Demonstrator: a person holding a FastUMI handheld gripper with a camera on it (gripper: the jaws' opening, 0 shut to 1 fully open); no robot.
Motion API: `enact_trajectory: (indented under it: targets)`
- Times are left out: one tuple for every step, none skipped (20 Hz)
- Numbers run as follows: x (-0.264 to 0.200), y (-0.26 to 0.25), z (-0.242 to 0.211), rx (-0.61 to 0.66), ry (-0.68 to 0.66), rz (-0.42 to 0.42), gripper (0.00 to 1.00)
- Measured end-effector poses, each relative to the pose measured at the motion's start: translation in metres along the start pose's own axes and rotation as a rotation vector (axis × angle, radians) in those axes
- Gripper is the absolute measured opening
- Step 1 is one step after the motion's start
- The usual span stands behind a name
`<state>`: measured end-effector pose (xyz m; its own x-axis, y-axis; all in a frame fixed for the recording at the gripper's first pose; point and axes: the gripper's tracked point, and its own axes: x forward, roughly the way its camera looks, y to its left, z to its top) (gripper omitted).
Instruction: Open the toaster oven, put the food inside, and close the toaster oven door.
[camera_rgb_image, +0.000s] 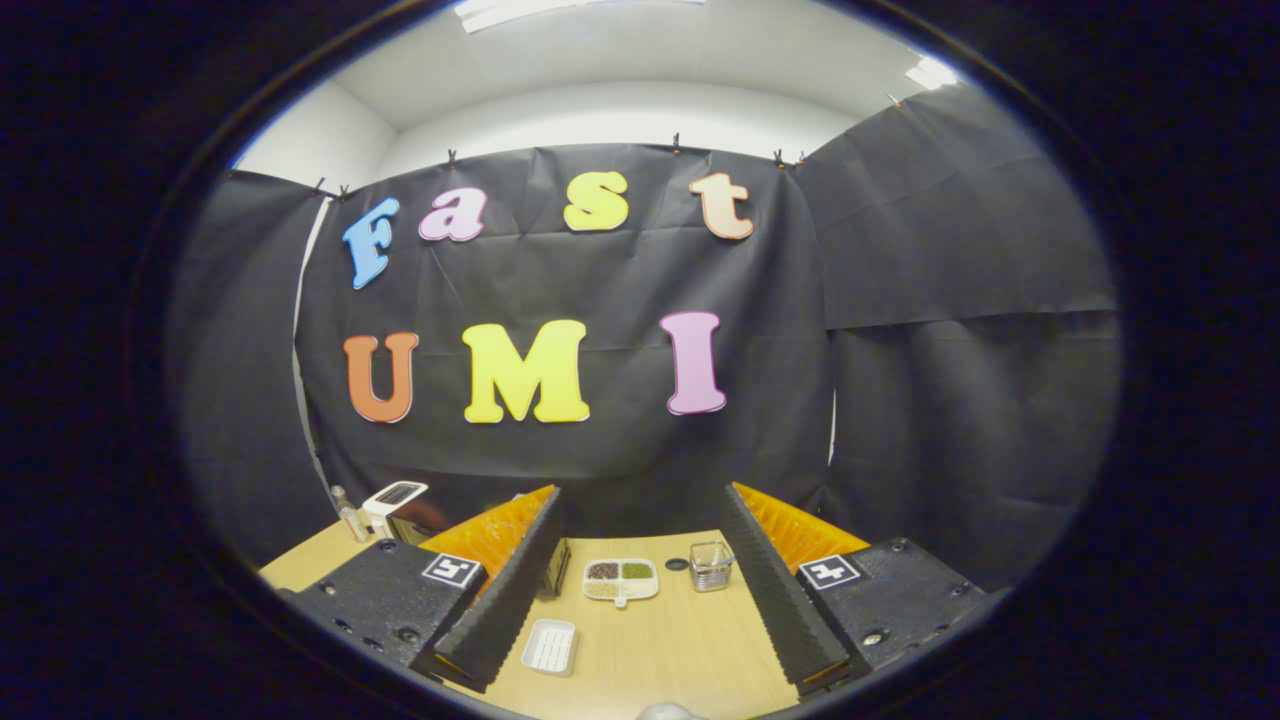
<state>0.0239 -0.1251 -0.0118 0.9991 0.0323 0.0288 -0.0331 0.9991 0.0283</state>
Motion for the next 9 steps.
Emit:
enact_trajectory:
  targets:
    - [-0.0006,-0.0011,-0.0008,-0.005,0.002,-0.001,1.00]
    - [-0.0018,-0.0013,0.0004,-0.008,0.002,-0.002,1.00]
    - [-0.0028,-0.0004,0.0011,-0.011,0.000,-0.001,1.00]
    - [-0.0033,0.0001,0.0027,-0.015,-0.002,-0.002,1.00]
    - [-0.0025,0.0014,0.0029,-0.017,-0.007,0.001,1.00]
    - [-0.0046,0.0032,0.0052,-0.021,-0.010,0.003,1.00]
    - [-0.0056,0.0040,0.0045,-0.025,-0.012,0.004,1.00]
    - [-0.0062,0.0054,0.0062,-0.031,-0.015,0.005,1.00]
    - [-0.0070,0.0071,0.0067,-0.036,-0.017,0.005,1.00]
